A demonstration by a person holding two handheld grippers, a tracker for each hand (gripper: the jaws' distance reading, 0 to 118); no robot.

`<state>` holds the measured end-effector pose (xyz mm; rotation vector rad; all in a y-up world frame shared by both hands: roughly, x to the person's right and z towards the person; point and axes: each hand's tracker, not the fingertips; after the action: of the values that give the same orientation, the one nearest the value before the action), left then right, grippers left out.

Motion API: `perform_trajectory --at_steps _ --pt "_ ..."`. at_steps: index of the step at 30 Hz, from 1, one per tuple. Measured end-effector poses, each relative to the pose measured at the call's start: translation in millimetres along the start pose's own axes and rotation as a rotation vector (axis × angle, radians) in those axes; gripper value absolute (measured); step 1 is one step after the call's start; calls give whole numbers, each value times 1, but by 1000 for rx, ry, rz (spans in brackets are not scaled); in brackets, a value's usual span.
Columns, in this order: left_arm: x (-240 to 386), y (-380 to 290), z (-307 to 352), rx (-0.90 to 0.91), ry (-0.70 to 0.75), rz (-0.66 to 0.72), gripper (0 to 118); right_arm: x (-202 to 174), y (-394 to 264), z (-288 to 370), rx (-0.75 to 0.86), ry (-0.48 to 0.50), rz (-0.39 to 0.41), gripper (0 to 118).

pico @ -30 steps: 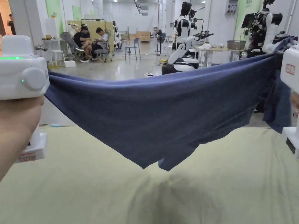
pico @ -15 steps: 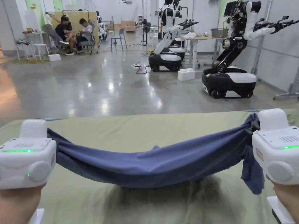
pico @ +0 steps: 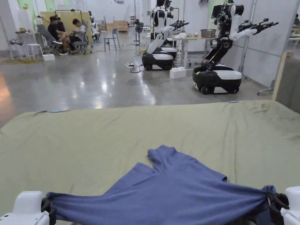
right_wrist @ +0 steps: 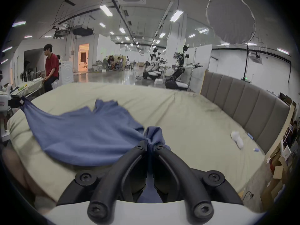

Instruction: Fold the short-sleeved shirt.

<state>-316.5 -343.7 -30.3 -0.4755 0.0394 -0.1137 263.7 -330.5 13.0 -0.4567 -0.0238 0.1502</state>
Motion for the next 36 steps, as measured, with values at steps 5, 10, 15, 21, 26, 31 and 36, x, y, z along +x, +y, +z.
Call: perform_trajectory --at_steps 5,10,15,21,26,31,36 --pt "-2 -40 0 -116 -31 34 3 -15 -47 -3 -101 -53 62 8" --pt "-16 -46 24 -111 -23 191 118 -28 -59 19 -90 -33 -52 117" --pt "-7 -27 113 81 16 123 118 -57 -36 86 64 -55 -72 118" --pt "15 -40 159 161 33 56 0 -104 -5 119 102 128 -116 3" --pt "9 -52 114 50 -21 130 0 -142 14 108 91 271 -34 3" --pt "-22 -40 22 -54 1 180 100 -160 33 94 89 344 -13 3" --pt "-31 -47 -63 -236 65 216 100 -158 40 79 49 395 -73 3"
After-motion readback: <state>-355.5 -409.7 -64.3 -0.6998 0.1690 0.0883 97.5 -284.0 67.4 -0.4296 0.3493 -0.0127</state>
